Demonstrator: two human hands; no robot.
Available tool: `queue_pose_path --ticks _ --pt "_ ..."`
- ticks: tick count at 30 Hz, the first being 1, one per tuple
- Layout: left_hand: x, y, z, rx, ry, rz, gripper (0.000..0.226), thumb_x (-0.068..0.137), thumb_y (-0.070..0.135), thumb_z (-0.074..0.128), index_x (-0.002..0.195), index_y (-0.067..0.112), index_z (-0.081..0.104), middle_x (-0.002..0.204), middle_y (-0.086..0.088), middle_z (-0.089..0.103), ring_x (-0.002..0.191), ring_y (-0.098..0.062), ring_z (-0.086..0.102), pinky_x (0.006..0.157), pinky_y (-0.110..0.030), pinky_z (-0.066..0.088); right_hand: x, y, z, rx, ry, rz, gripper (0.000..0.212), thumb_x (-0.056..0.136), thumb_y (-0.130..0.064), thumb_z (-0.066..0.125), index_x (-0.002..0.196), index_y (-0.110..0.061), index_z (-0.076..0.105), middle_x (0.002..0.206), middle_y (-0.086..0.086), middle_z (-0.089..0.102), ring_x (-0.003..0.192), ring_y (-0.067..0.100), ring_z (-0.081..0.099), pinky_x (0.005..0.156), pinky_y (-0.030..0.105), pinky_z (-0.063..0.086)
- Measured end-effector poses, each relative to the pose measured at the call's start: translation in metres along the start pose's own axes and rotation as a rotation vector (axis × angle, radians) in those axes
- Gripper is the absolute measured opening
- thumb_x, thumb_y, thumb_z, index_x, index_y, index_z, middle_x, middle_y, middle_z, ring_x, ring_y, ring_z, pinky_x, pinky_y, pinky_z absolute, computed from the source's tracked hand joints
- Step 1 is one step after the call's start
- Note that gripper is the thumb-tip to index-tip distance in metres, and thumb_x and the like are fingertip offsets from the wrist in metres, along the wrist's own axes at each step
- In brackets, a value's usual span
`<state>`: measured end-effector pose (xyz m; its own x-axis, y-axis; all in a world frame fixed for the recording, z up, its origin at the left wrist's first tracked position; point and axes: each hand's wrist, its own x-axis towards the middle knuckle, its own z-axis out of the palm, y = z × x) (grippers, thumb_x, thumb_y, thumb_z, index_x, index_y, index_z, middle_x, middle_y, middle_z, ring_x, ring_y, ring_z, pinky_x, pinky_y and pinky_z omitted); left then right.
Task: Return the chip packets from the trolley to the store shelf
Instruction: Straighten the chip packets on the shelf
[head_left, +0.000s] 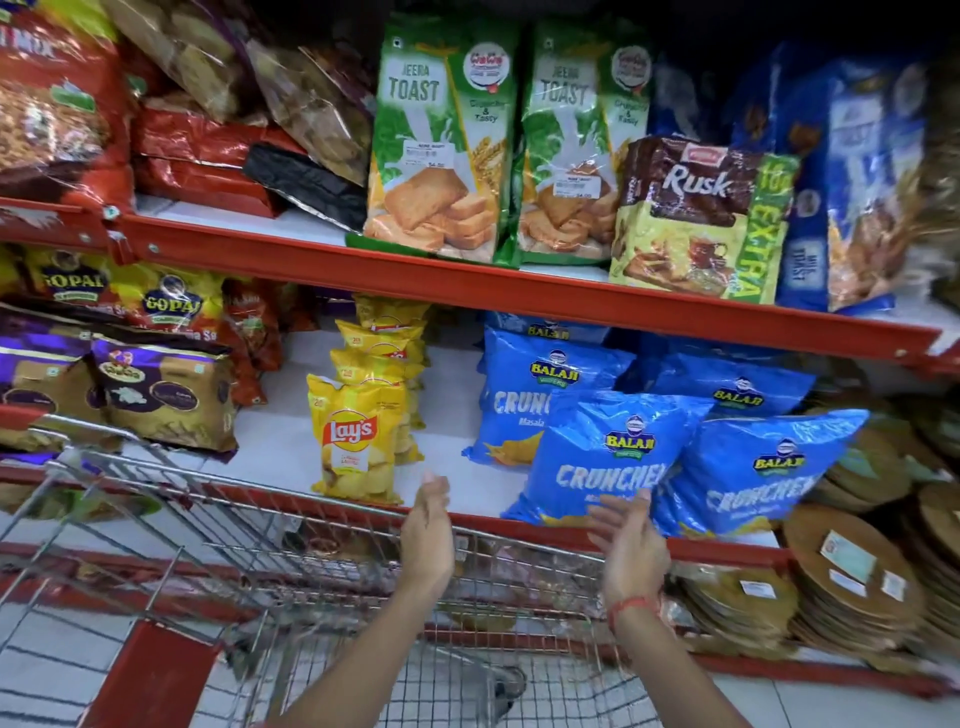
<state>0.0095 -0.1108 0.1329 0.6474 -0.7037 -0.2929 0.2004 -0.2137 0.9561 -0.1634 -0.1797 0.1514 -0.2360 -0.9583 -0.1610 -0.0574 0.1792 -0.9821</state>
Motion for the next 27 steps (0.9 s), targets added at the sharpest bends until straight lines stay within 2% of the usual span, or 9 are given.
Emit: queue_pose_path --ticks 3,6,11,17,18,20,23,25,27 --pt "-0.012 0.004 0.038 0.026 -0.163 -0.076 0.087 0.076 0.073 0.015 0.130 0.015 0.052 0.138 -0.008 0.054 0.129 -0.025 0.048 0.114 -0.045 0.028 0.033 0.004 -0.023 -0.120 0.078 -0.010 0.048 0.099 -0.043 0.028 0.109 -0.011 0.061 0.112 0.017 0.065 0.106 0.034 0.060 0.094 0.049 0.049" --pt "-0.019 0.007 0.067 0.043 -0.286 -0.114 0.103 0.063 0.084 0.011 0.139 0.022 0.041 0.148 -0.002 0.043 0.137 -0.021 0.038 0.119 -0.044 0.020 0.061 -0.001 -0.036 -0.180 -0.158 0.059 0.061 0.095 -0.057 0.019 0.135 -0.020 0.044 0.143 0.004 0.044 0.135 0.025 0.038 0.115 0.050 0.027" --pt "-0.020 0.017 0.087 0.009 -0.463 -0.079 0.092 0.060 0.085 0.006 0.132 0.041 0.043 0.133 0.017 0.048 0.131 -0.007 0.035 0.116 -0.039 0.016 0.066 -0.008 -0.033 -0.059 -0.377 0.145 0.053 0.090 -0.065 0.014 0.121 -0.035 0.045 0.134 -0.006 0.049 0.120 0.013 0.045 0.105 0.033 0.032" --pt "-0.002 0.023 0.064 0.019 -0.391 -0.051 0.104 0.057 0.088 0.004 0.139 0.032 0.036 0.127 0.016 0.047 0.128 -0.010 0.039 0.112 -0.036 0.020 0.044 -0.004 -0.014 -0.201 -0.402 0.193 0.086 0.073 -0.083 0.013 0.136 -0.032 0.042 0.152 0.006 0.036 0.138 0.027 0.033 0.116 0.048 0.023" --pt "0.003 0.023 0.058 0.019 -0.377 -0.052 0.107 0.057 0.090 0.005 0.140 0.029 0.036 0.126 0.015 0.047 0.125 -0.009 0.040 0.110 -0.035 0.022 0.041 -0.005 -0.011 -0.243 -0.382 0.205 0.097 0.073 -0.083 0.012 0.140 -0.020 0.041 0.151 0.012 0.037 0.137 0.032 0.035 0.114 0.050 0.024" --pt "0.011 0.021 0.049 0.013 -0.346 -0.062 0.089 0.077 0.077 0.003 0.141 0.025 0.035 0.125 0.014 0.048 0.122 -0.009 0.041 0.107 -0.031 0.024 0.038 -0.005 -0.004 -0.327 -0.362 0.219 0.104 0.076 -0.081 0.009 0.133 -0.001 0.042 0.142 0.022 0.043 0.129 0.039 0.042 0.110 0.055 0.028" --pt "0.016 0.019 0.040 0.015 -0.321 -0.032 0.061 0.092 0.054 0.002 0.138 0.032 0.036 0.118 0.021 0.049 0.109 -0.003 0.048 0.100 -0.026 0.030 0.034 -0.004 0.002 -0.421 -0.367 0.177 0.099 0.074 -0.084 0.006 0.104 -0.010 0.066 0.099 0.013 0.070 0.093 0.028 0.063 0.087 0.045 0.047" --pt "0.018 0.018 0.037 0.038 -0.303 -0.022 0.053 0.090 0.057 0.004 0.129 0.044 0.037 0.119 0.020 0.048 0.103 0.000 0.050 0.100 -0.028 0.029 0.033 -0.003 0.004 -0.453 -0.338 0.124 0.079 0.071 -0.086 0.006 0.059 -0.026 0.056 0.050 -0.006 0.052 0.054 0.016 0.048 0.054 0.030 0.037" --pt "0.019 0.017 0.035 0.074 -0.301 -0.019 0.060 0.082 0.066 0.005 0.128 0.046 0.038 0.121 0.019 0.048 0.107 -0.003 0.048 0.101 -0.031 0.025 0.032 -0.005 0.005 -0.455 -0.319 0.095 0.067 0.075 -0.083 0.010 0.043 -0.031 0.038 0.036 -0.011 0.037 0.045 0.014 0.037 0.048 0.028 0.024"
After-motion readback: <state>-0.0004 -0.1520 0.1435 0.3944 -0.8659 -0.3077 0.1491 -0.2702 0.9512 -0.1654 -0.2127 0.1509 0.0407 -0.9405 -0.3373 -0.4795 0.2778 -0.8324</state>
